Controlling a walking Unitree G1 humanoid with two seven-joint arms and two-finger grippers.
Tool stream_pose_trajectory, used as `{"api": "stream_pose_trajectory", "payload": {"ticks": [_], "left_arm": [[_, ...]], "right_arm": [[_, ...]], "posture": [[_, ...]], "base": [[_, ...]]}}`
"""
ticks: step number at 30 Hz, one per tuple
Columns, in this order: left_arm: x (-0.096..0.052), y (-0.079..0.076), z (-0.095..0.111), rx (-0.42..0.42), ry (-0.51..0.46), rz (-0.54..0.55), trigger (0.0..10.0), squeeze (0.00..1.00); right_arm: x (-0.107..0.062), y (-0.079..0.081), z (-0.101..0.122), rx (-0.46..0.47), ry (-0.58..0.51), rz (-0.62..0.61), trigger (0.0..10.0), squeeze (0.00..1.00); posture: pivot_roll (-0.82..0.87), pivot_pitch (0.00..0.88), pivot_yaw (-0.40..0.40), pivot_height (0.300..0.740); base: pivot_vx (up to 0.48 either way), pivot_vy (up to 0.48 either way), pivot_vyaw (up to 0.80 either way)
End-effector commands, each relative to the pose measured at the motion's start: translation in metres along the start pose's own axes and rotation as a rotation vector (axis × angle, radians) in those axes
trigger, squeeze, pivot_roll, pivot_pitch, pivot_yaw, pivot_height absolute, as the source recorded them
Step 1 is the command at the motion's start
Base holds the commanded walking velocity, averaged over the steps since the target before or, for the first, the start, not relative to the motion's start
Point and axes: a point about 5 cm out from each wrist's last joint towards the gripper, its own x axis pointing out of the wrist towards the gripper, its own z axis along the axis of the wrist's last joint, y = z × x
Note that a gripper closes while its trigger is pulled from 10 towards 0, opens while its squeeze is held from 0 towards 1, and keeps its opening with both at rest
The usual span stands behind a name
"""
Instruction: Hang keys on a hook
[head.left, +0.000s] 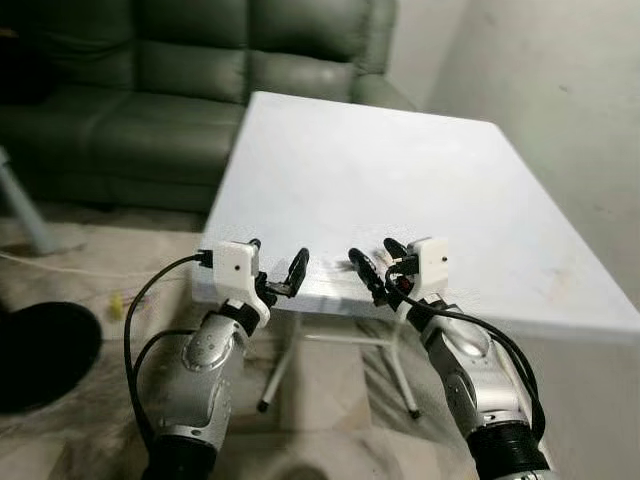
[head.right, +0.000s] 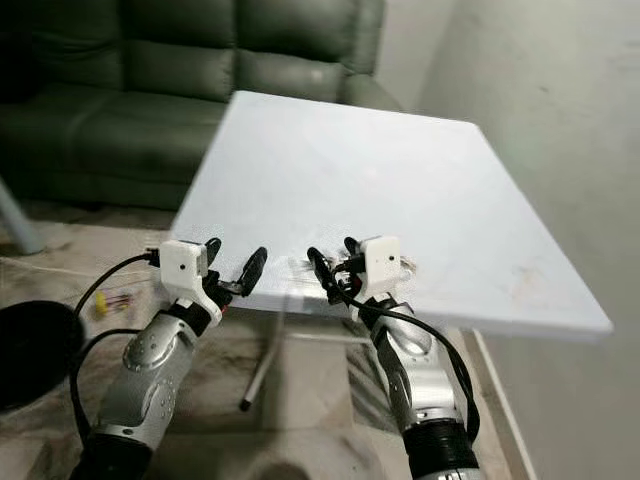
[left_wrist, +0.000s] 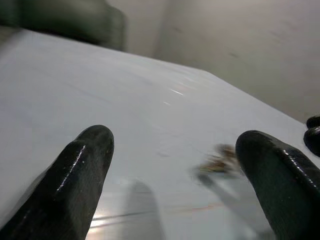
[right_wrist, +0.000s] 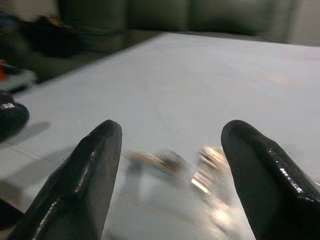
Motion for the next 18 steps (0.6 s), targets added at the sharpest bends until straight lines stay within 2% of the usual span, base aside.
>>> {"api": "stream_pose_trajectory", "payload": {"ticks": [1,4,14,18], "left_arm": [[0.0027,-0.0044,0.0011,0.009,0.004,-0.012,10.0,0.00],[0.0023,-0.0043,0.0010,0.000,0.006,0.000,10.0,0.00],[0.0014,-0.0010,0.0006,0.006,0.016,0.042,10.0,0.00],[-0.0011,-0.0020,0.0026,0.021,0.015,0.006,10.0,0.00]], "right_arm": [[0.0003,-0.0031,0.0053,-0.008,-0.010,-0.005,10.0,0.00],[0.0007,-0.0035,0.0057,0.003,-0.018,-0.028,10.0,0.00],[0.0021,-0.0054,0.0054,-0.035,0.005,-0.071,10.0,0.00],[0.0045,-0.0107,0.0017,-0.051,0.057,-0.165,10.0,0.00]], "posture": [[0.04,0.000,-0.111,0.715],[0.05,0.000,-0.112,0.715],[0.05,0.000,-0.117,0.715],[0.05,0.000,-0.120,0.715]], "base": [[0.000,0.000,-0.58],[0.000,0.000,-0.58],[0.000,0.000,0.00],[0.000,0.000,0.00]]}}
